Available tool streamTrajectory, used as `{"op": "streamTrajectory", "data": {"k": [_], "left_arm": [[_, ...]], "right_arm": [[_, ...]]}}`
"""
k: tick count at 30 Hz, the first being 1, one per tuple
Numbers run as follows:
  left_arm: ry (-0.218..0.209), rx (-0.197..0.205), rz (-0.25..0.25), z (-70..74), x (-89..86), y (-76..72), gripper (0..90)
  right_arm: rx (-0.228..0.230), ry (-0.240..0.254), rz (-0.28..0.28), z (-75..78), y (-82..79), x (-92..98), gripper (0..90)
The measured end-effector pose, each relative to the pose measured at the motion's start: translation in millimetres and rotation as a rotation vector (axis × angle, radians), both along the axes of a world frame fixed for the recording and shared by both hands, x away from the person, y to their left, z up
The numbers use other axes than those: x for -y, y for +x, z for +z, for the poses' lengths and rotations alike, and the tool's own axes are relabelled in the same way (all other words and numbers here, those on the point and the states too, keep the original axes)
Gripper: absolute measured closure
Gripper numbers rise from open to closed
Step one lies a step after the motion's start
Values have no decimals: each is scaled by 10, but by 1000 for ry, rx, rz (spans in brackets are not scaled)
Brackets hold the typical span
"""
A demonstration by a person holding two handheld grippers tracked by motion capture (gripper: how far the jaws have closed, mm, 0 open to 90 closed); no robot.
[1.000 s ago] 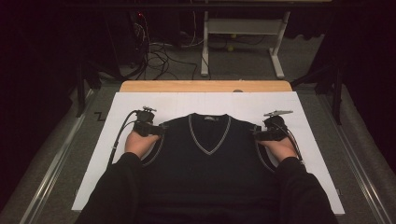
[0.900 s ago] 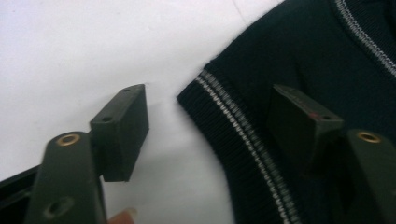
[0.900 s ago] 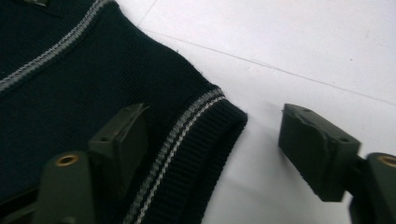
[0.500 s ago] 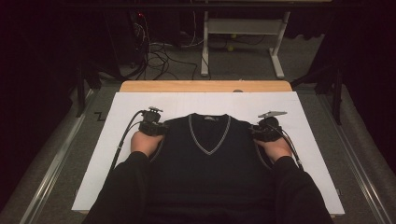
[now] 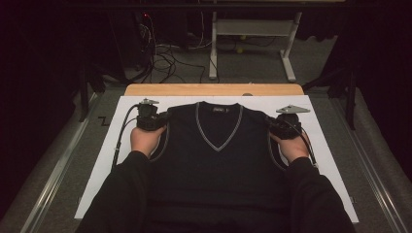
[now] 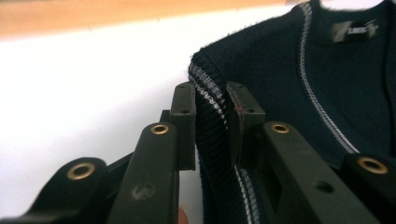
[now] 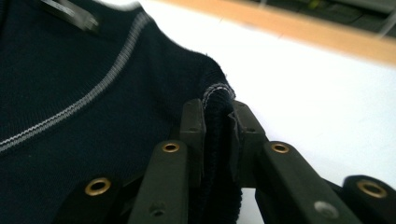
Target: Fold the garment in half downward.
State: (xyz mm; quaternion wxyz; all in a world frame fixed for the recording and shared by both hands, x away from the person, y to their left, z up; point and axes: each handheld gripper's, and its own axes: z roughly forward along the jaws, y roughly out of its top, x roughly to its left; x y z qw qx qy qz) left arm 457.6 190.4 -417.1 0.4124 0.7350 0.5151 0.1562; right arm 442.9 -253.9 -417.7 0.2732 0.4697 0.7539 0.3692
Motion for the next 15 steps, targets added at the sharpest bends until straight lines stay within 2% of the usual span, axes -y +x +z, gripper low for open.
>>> {"op": "streamTrajectory", "data": {"k": [2,9,12,15], "left_arm": [[-13,33,1,100,-15,-10,714],[-18,136,10,492,-48,-37,714],[-16,166,14,626,-62,-41,714],[-29,192,18,725,-83,-48,714]], "right_arm": [[11,3,-3,28,-2,8,785],[119,27,-26,378,-49,37,785],[171,36,-38,563,-53,25,785],[187,41,-39,635,-51,15,785]]}}
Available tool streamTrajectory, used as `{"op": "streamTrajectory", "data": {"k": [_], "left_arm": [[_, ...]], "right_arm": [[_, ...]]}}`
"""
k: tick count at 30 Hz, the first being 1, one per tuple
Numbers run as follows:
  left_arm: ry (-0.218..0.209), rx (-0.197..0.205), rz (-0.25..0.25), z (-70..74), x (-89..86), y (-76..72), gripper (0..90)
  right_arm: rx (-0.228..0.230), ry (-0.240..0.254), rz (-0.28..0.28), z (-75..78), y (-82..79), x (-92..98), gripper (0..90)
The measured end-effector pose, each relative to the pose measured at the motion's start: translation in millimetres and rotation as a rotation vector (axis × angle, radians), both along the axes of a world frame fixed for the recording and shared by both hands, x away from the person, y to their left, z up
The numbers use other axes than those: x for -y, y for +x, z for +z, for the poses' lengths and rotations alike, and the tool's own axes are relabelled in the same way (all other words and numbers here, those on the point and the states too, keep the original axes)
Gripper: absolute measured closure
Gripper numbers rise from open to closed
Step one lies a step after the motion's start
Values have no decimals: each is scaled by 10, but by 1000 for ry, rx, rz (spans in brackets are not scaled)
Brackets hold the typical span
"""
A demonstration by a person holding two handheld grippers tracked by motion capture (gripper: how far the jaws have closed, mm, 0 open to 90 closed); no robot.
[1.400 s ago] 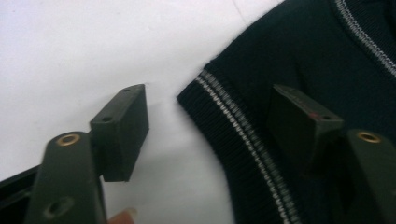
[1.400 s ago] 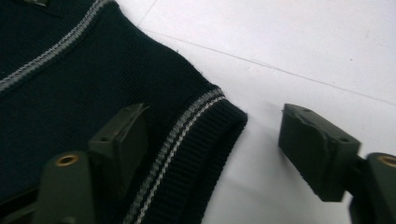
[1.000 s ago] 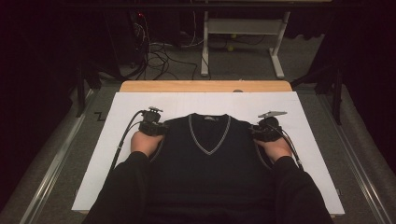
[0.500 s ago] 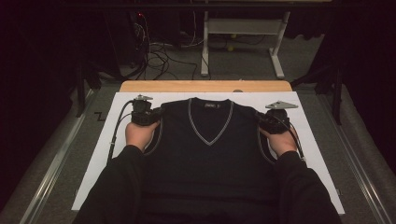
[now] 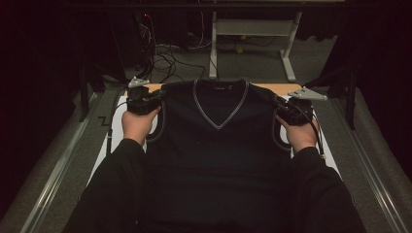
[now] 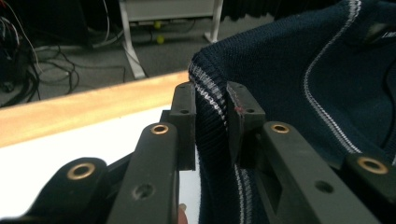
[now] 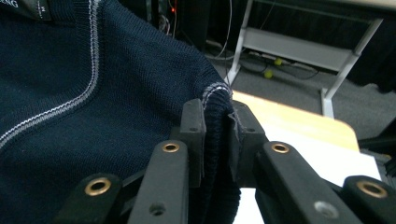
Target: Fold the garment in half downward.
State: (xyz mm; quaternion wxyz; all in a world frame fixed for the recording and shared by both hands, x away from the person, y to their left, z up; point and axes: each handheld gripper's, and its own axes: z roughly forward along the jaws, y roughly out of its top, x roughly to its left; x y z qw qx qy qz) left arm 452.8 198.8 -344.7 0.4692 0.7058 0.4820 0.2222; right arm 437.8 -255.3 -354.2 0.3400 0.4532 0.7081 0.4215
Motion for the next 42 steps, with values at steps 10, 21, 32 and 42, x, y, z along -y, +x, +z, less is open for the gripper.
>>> {"op": "streamTrajectory", "data": {"k": [10,21,32,42], "left_arm": [[-21,15,6,116,-46,-6,714],[16,-13,-25,-37,-30,-149,711],[-61,-23,-88,-242,-156,-593,711],[-81,-17,-159,-501,-215,-1091,710]], "right_arm": [[59,17,0,221,-1,-35,784],[9,22,32,90,-75,-22,784],[17,39,102,-48,-456,2,784],[12,55,164,-267,-905,45,784]]}}
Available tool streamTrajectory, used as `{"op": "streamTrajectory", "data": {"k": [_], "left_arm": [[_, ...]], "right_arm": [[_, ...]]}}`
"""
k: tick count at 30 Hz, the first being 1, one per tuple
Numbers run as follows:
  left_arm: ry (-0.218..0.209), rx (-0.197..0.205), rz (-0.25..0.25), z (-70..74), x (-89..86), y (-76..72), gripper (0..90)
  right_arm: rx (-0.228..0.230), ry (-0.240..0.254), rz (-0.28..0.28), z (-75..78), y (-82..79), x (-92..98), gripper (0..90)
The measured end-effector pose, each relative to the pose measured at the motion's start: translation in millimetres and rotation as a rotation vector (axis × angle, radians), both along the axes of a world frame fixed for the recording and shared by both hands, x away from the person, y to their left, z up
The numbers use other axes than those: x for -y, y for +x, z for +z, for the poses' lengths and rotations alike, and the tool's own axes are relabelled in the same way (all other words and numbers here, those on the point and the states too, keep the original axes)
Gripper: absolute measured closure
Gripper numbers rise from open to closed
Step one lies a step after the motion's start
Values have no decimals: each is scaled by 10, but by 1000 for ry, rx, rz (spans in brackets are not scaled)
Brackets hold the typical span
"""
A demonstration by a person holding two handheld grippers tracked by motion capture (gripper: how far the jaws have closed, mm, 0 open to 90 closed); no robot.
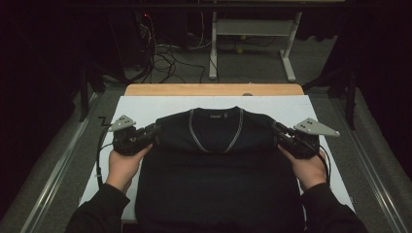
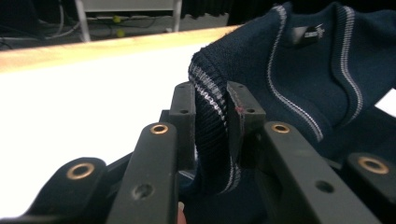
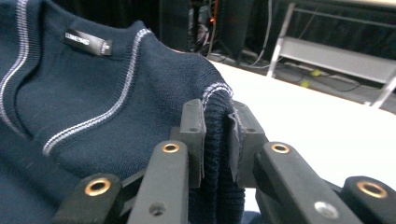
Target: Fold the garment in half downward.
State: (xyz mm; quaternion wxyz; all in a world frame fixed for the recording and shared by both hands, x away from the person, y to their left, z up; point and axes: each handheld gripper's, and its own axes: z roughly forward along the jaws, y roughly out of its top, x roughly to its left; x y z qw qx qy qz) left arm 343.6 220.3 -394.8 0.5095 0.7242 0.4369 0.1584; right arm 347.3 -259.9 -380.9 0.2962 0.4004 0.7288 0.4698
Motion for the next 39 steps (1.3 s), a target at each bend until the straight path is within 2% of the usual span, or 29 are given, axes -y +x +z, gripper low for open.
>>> {"op": "streamTrajectory", "data": {"k": [2,5,11,14,15,16,20,22,24,27,37,39], "left_arm": [[-19,-3,-17,-78,-15,-104,711],[-22,-18,-30,-184,-29,-218,710],[-7,-20,-40,-325,-48,-432,711],[-1,-18,-54,-368,-51,-551,710],[6,-15,-56,-374,-51,-590,710],[9,-13,-61,-376,-54,-616,710],[-2,-13,-78,-385,-75,-756,710],[-5,-11,-85,-401,-82,-816,710],[-15,-21,-96,-422,-103,-890,710],[-7,-16,-98,-423,-114,-983,710],[-34,-12,-139,-394,-112,-1260,709],[-10,-7,-148,-401,-87,-1298,709]], "right_arm": [[-4,9,10,-79,-106,16,784],[-13,17,15,-186,-245,49,784],[-6,8,20,-348,-491,74,784],[3,-4,24,-374,-548,63,785],[9,-4,27,-395,-616,63,784],[9,-4,27,-395,-616,63,784],[23,9,32,-436,-781,77,784],[24,6,35,-444,-806,81,784],[19,-1,40,-488,-880,90,784],[4,-5,49,-536,-967,107,784],[15,-10,59,-513,-1232,146,784],[7,-22,49,-509,-1279,157,783]]}}
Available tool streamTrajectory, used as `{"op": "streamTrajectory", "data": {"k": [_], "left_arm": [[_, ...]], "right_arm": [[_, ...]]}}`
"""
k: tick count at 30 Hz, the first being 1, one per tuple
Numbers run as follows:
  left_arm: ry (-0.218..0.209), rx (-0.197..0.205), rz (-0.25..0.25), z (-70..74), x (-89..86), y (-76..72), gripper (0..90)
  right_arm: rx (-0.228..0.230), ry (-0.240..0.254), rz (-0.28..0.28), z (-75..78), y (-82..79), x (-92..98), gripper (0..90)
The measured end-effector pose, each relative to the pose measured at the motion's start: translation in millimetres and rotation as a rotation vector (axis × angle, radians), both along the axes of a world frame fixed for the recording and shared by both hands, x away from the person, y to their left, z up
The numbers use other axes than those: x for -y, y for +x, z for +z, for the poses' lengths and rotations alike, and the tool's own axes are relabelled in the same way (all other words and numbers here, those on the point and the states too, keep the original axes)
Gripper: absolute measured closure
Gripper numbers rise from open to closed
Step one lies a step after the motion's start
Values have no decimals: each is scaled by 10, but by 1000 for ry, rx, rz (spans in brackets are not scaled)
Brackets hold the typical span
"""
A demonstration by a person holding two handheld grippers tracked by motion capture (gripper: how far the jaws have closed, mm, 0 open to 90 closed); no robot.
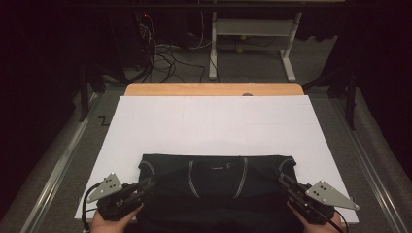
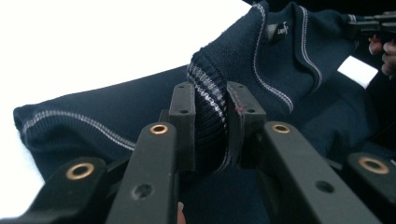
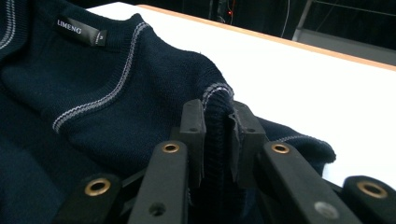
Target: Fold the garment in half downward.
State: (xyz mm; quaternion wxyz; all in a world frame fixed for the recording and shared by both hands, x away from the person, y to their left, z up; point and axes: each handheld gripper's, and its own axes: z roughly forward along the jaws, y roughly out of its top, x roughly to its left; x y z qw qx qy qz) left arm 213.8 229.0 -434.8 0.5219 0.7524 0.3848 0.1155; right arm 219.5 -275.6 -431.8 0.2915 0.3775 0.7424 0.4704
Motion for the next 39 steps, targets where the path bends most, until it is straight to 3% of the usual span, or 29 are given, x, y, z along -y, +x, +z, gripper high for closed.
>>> {"op": "streamTrajectory", "data": {"k": [4,6,11,14,18,23,26,29,31,32,33,39], "left_arm": [[15,-46,6,-64,-10,40,708],[44,-73,15,-113,-6,76,707],[100,-154,21,-257,21,174,703],[138,-195,32,-342,36,239,688],[155,-235,45,-418,51,307,653],[150,-240,56,-445,46,330,570],[156,-228,51,-433,36,328,456],[149,-214,54,-414,-3,335,409],[147,-188,50,-396,-30,341,406],[149,-158,59,-372,-56,349,365],[149,-158,59,-372,-56,349,364],[108,-73,112,-273,-174,423,341]], "right_arm": [[-27,-7,3,-36,-13,9,782],[-33,-10,2,-47,-7,6,783],[-86,-54,5,-119,54,-23,781],[-112,-113,-3,-181,92,-54,779],[-145,-134,-8,-234,140,-54,774],[-213,-181,-6,-331,201,-66,756],[-235,-183,-3,-376,229,-72,691],[-233,-159,-5,-370,230,-61,612],[-220,-106,-14,-338,247,-38,561],[-190,-78,-35,-290,261,-22,519],[-190,-78,-35,-290,261,-22,519],[-158,-48,-96,-240,374,58,483]]}}
